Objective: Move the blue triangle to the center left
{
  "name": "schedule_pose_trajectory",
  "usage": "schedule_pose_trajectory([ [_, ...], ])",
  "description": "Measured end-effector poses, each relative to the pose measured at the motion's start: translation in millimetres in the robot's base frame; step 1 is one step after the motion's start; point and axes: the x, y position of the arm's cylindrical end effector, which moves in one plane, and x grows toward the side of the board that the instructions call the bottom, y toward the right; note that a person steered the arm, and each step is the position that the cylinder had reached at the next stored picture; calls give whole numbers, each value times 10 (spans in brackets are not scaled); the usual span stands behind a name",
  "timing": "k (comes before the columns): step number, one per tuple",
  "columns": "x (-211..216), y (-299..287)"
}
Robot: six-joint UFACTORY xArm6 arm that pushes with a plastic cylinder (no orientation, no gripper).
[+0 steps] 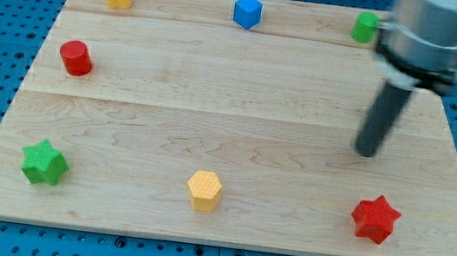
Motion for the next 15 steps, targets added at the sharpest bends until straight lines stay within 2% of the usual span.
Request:
schedule_pose_trajectory([
  [1, -51, 581],
  [2, -401, 777],
  [4, -573, 154],
  [6, -632, 159],
  [7, -700, -91],
  [8, -855, -838],
  [9, -1030, -1220],
  [10, -1462, -1215],
  [12, -1852, -1250],
  [14, -898, -2042],
  [15, -572, -2441],
])
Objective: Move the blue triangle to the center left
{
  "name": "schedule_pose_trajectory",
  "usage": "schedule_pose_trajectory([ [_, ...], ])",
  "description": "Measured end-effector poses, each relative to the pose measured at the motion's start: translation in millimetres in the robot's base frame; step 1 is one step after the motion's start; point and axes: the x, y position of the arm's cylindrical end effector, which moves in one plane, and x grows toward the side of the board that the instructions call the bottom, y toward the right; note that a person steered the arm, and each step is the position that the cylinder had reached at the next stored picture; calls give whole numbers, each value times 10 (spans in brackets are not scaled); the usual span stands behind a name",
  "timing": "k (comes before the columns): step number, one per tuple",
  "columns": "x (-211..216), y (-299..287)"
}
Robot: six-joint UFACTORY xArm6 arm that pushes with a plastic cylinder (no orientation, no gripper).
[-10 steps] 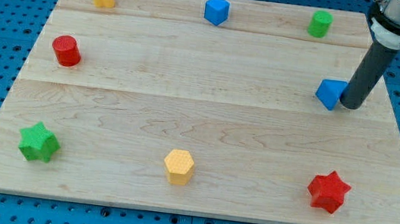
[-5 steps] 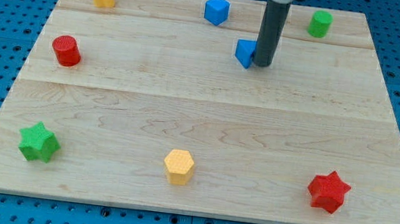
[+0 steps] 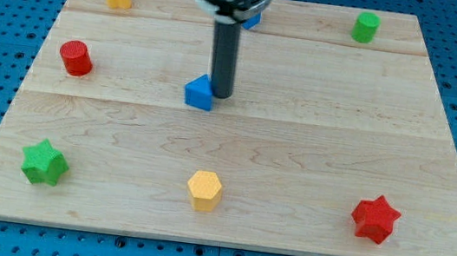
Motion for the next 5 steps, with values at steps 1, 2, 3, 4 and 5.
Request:
schedule_pose_trajectory([
  [1, 249, -354],
  [2, 247, -407],
  [3, -103, -508],
  [4, -211, -835],
  [5, -29, -1018],
])
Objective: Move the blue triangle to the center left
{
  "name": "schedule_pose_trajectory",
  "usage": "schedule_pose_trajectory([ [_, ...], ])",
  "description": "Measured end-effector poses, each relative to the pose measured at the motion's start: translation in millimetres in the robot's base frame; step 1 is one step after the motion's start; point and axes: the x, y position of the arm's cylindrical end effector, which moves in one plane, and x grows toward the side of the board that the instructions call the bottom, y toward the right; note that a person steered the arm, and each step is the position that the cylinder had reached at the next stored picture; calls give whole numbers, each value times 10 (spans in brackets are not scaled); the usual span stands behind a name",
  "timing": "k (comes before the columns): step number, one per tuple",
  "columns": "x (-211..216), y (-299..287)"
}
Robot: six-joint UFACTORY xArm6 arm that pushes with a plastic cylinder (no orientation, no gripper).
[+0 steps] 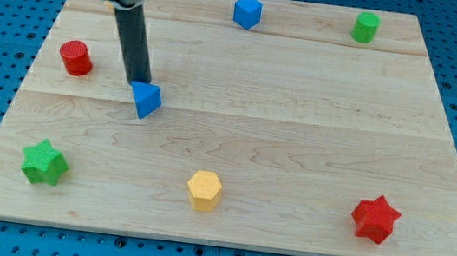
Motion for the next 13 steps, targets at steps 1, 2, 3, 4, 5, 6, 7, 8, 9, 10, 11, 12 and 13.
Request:
schedule_pose_trajectory([
  [1, 140, 160],
  [2, 308, 188],
  [3, 427, 305],
  [4, 815, -34],
  [5, 1351, -34],
  [6, 1903, 87],
  [7, 1739, 679],
  [8, 1501, 1250],
  [9, 1301, 1605],
  [10, 1206, 2041],
  [11, 1246, 2409],
  [12, 1331, 2789],
  [13, 1336, 2960],
])
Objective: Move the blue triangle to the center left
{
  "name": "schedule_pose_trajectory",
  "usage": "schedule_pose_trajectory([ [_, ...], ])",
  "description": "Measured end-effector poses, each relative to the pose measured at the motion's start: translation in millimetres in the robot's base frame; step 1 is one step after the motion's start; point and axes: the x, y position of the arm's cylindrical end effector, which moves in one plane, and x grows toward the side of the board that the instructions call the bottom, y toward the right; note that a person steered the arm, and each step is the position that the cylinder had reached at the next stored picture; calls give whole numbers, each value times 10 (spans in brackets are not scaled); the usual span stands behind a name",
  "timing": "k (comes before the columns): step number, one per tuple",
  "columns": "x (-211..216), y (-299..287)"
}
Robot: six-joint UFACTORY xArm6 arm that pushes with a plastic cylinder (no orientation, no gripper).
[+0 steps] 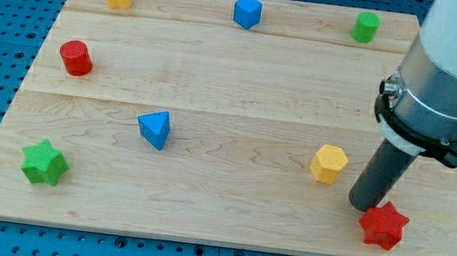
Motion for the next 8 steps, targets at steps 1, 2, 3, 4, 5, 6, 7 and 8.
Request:
schedule_pose_trajectory([
  [1, -289, -563],
  [2, -560, -1041],
  [3, -807, -1396],
  [4, -672, -1121],
  [5, -393, -881],
  [6, -495, -435],
  [7, -946, -815],
  [8, -1100, -1390],
])
